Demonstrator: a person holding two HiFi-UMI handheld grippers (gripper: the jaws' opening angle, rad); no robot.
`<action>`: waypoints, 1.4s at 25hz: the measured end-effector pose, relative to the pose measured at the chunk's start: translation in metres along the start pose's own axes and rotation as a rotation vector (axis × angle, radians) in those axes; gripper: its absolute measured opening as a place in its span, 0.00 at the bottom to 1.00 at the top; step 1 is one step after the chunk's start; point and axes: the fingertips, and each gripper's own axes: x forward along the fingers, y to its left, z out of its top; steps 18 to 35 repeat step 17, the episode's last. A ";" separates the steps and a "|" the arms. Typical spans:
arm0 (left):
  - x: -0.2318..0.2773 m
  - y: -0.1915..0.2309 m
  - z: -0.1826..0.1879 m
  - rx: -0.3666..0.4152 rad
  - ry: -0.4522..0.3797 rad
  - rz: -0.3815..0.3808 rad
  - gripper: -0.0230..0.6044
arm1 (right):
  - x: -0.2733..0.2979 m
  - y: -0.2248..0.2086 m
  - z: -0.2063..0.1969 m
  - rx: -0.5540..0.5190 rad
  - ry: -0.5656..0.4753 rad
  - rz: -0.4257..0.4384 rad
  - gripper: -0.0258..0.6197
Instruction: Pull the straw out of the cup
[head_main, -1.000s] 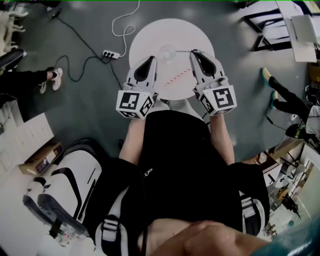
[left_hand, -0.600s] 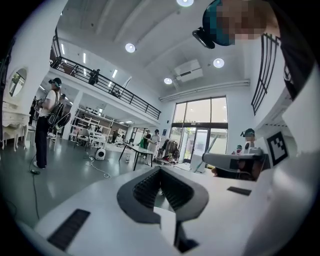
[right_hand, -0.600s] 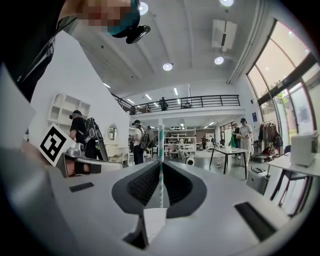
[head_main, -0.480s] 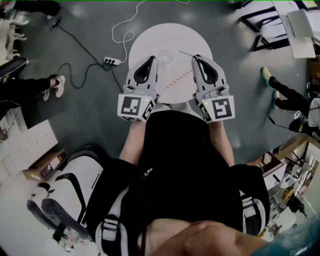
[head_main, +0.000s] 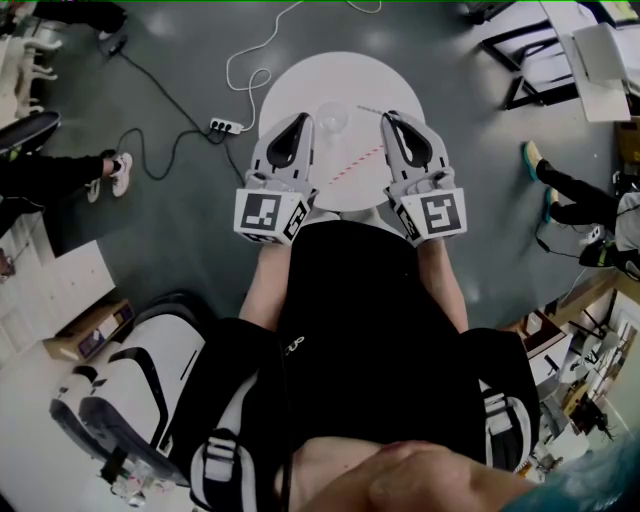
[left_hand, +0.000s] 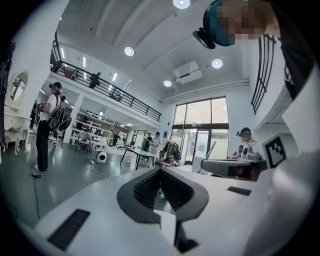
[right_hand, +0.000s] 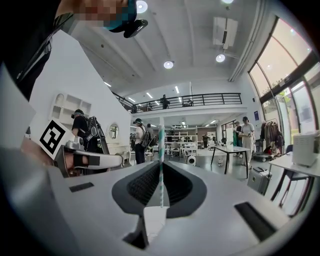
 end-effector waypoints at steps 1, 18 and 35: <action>0.000 0.000 0.000 0.000 -0.001 0.001 0.05 | 0.000 0.000 0.000 -0.001 0.001 0.001 0.10; -0.018 0.030 -0.003 -0.014 0.021 0.093 0.05 | 0.011 0.013 -0.009 0.010 0.020 0.048 0.10; -0.018 0.030 -0.003 -0.014 0.021 0.093 0.05 | 0.011 0.013 -0.009 0.010 0.020 0.048 0.10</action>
